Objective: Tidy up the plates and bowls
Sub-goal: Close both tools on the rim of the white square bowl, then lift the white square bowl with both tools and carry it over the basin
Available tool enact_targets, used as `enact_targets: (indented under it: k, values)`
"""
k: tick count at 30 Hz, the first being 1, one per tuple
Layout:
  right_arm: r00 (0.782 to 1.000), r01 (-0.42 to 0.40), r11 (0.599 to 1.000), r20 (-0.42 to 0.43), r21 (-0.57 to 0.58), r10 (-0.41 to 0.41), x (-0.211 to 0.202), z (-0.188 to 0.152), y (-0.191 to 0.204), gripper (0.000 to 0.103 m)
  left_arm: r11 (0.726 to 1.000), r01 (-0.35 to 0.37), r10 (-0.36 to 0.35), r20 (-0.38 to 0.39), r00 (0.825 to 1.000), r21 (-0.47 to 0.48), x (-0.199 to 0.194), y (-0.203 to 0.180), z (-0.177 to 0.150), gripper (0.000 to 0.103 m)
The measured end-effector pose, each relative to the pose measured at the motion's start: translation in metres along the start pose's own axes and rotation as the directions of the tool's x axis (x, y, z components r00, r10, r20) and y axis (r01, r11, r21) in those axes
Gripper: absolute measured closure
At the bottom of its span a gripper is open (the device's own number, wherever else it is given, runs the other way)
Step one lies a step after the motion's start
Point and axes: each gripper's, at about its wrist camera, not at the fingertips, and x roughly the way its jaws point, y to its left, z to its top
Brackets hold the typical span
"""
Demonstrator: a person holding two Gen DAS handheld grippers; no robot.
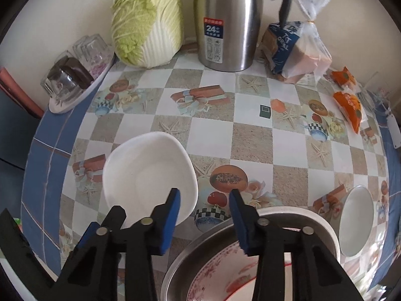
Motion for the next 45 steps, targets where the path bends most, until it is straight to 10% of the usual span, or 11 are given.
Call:
enact_targets:
  k: [16, 45]
  values:
    - [0.998, 0.014, 1.000, -0.060, -0.015, -0.015, 0.031, 0.003, 0.010, 0.092, 0.997, 0.075, -0.074, -0.014, 0.997, 0.016, 0.014, -0.011, 0.003, 0.067]
    - [0.995, -0.026, 0.999, -0.093, -0.029, 0.023, 0.037, -0.006, 0.019, 0.093, 0.995, 0.096, -0.095, -0.032, 0.995, 0.024, 0.014, -0.007, 0.004, 0.079]
